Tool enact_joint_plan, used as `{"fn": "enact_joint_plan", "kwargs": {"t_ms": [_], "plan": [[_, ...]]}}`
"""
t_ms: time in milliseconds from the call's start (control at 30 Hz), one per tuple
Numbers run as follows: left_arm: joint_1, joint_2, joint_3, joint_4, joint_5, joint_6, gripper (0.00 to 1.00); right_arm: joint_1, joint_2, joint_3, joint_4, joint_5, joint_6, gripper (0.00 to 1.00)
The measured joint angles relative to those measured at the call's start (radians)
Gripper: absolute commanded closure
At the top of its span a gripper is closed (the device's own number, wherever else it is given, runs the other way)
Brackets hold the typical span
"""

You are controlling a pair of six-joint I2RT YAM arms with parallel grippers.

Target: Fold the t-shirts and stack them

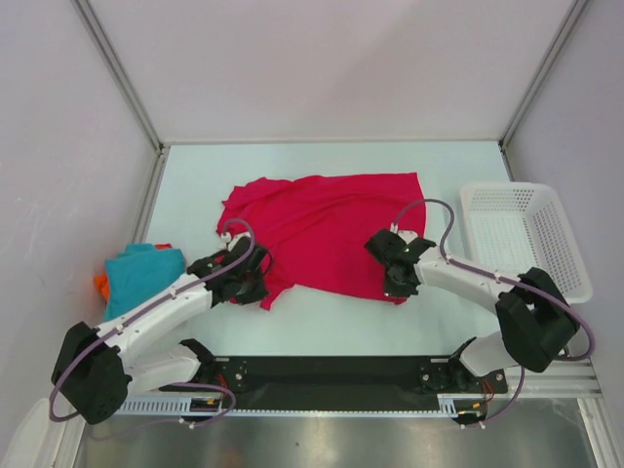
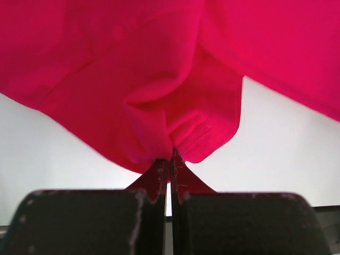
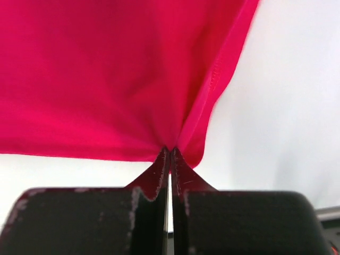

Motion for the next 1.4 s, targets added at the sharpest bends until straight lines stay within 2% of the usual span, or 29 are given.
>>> {"fn": "enact_joint_plan", "kwargs": {"t_ms": [200,433,533,733,900,1033,1133,1200,1300,1400], "plan": [[0.1,-0.014,0.225,-0.092,0.013,0.081,1.0,-0.053,-0.098,0.183,-0.149,0.098,-0.041,1.0],[0.286,-0.047,0.606,-0.215,0.027,0.166,1.0,-0.242,-0.243,0.579,-0.285,0.222,-0.161,1.0],[0.335,-0.081,0.735,-0.257,0.029,0.174,1.0,-0.273,-0.277,0.739,-0.338,0.269,-0.201,1.0],[0.386,-0.114,0.94,-0.337,0.031,0.181,1.0,-0.28,-0.284,0.965,-0.41,0.326,-0.258,1.0],[0.418,-0.061,1.086,-0.367,0.049,0.21,1.0,-0.308,-0.225,1.075,-0.42,0.326,-0.312,1.0],[0.539,0.095,1.234,-0.332,0.148,0.245,1.0,-0.445,-0.097,1.126,-0.363,0.233,-0.351,1.0],[0.617,0.315,1.373,-0.303,0.225,0.26,1.0,-0.532,0.057,1.17,-0.307,0.132,-0.357,1.0],[0.657,0.51,1.542,-0.304,0.273,0.259,1.0,-0.568,0.191,1.257,-0.295,0.072,-0.357,1.0],[0.708,0.842,1.798,-0.266,0.356,0.233,1.0,-0.621,0.471,1.511,-0.289,-0.003,-0.356,1.0],[0.756,1.028,1.843,-0.223,0.417,0.168,1.0,-0.653,0.699,1.766,-0.293,-0.06,-0.353,1.0]]}}
